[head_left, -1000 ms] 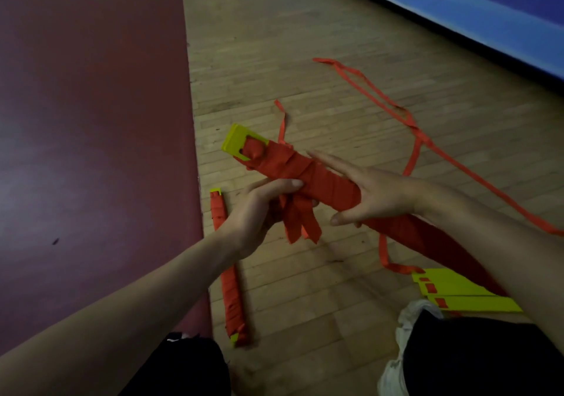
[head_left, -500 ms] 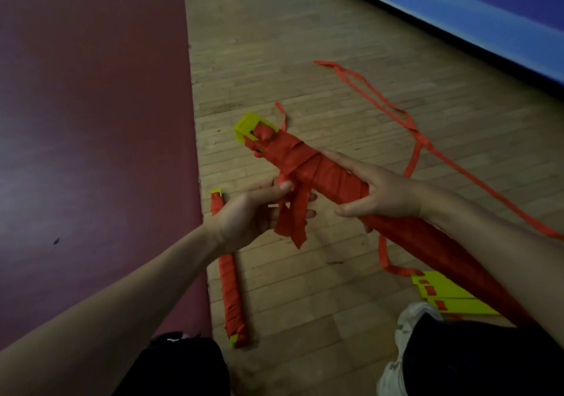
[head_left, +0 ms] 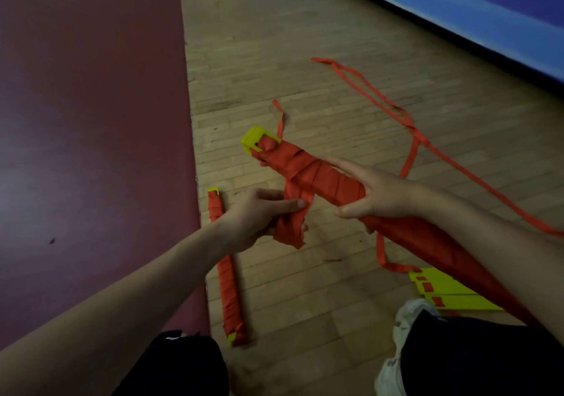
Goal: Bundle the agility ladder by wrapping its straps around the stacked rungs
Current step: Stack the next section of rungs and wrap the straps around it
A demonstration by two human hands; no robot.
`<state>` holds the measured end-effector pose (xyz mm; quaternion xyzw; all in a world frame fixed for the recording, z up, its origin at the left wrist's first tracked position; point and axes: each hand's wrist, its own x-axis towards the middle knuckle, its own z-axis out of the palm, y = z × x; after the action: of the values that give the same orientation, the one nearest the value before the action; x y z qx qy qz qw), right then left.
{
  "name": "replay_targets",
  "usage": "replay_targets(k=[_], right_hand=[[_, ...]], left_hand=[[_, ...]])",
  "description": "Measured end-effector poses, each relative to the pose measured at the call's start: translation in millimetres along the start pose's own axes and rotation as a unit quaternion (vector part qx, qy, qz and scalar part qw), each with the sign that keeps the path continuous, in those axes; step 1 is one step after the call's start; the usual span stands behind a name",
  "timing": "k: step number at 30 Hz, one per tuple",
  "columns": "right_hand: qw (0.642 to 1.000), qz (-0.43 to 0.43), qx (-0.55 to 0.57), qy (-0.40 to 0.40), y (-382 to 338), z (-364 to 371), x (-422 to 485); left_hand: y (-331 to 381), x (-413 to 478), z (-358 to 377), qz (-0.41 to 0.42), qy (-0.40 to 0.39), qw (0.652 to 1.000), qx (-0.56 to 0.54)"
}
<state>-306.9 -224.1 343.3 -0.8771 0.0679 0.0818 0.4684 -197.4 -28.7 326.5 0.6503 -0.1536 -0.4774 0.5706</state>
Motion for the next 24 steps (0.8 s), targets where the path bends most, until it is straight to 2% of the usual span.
replay_targets(k=[3,5,8,10,14,18,24], right_hand=[[0.997,0.067,-0.048,0.010,4.8,-1.2,3.0],[0.992,0.083,-0.090,0.018,5.6,-2.1,5.0],[0.971,0.070,-0.225,0.029,3.3,-0.7,6.6],[0.961,0.064,-0.265,0.043,-1.1,1.9,4.7],[0.914,0.037,-0.385,0.122,-13.1,11.0,6.0],[0.879,0.009,-0.446,0.169,-16.5,20.2,9.8],[0.861,0.001,-0.476,0.177,-19.9,30.6,9.9]], left_hand=[[-2.8,-1.4,4.4,-0.021,-0.016,0.999,0.023],[-4.4,-1.7,7.2,-0.027,-0.023,0.999,0.018],[-5.3,-3.5,12.8,-0.025,-0.015,0.999,0.014],[-5.1,-3.8,18.3,-0.010,0.003,1.000,0.001],[-0.2,-3.9,21.2,0.014,0.041,0.998,-0.055],[1.5,-4.5,20.5,0.023,0.060,0.996,-0.061],[9.0,-5.7,20.4,0.011,0.060,0.996,-0.069]])
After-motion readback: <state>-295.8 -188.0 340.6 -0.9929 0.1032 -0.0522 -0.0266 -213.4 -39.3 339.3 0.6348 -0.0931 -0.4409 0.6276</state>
